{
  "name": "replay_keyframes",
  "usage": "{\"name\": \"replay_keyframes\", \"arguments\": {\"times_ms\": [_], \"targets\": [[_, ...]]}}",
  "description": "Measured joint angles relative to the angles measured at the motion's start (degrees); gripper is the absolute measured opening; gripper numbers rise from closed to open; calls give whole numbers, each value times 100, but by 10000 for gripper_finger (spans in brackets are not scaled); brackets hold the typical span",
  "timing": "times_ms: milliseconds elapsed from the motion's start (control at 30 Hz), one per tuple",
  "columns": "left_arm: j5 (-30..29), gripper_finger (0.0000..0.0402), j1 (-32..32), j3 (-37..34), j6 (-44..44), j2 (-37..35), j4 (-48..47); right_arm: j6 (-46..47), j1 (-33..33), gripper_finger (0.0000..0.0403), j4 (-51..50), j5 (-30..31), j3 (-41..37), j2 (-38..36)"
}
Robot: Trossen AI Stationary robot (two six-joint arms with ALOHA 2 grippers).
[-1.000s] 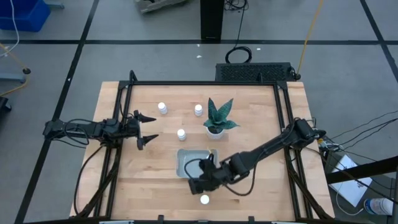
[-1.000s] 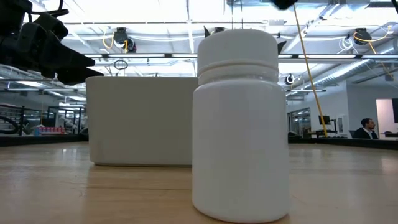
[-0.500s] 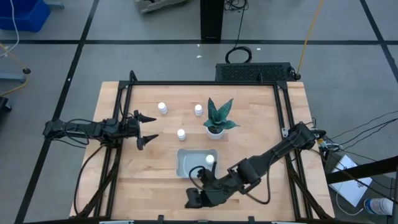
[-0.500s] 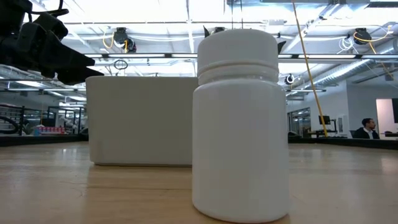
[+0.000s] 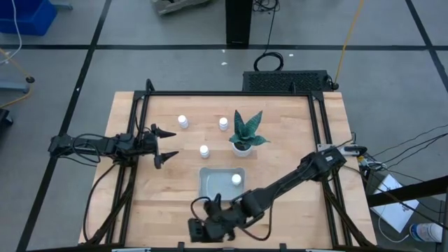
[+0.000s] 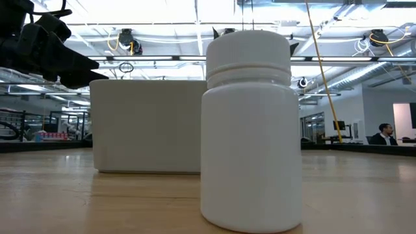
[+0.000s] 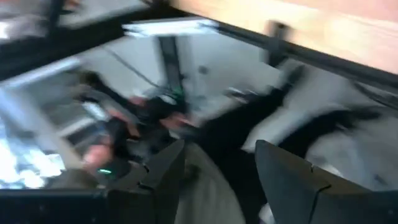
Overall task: Pick and place pill bottles into a basket
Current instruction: Put the white pill bottle into the white bin
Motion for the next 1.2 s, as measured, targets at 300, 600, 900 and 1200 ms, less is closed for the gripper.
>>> {"name": "replay_keyframes", "arguments": {"times_ms": [300,600,900,1200], "targets": [[1,395,0,0,1,8,-9,24,-98,187,-3712,0,12,-699],[1,395,-2,0,0,8,-7,-99,-116,187,-3791,-143,15,-716],[1,395,-1,0,2,8,-5,-165,-189,189,-3621,-4,22,-596],[-2,395,1,0,2,8,-2,-202,-193,271,-3219,-262,20,-240]]}}
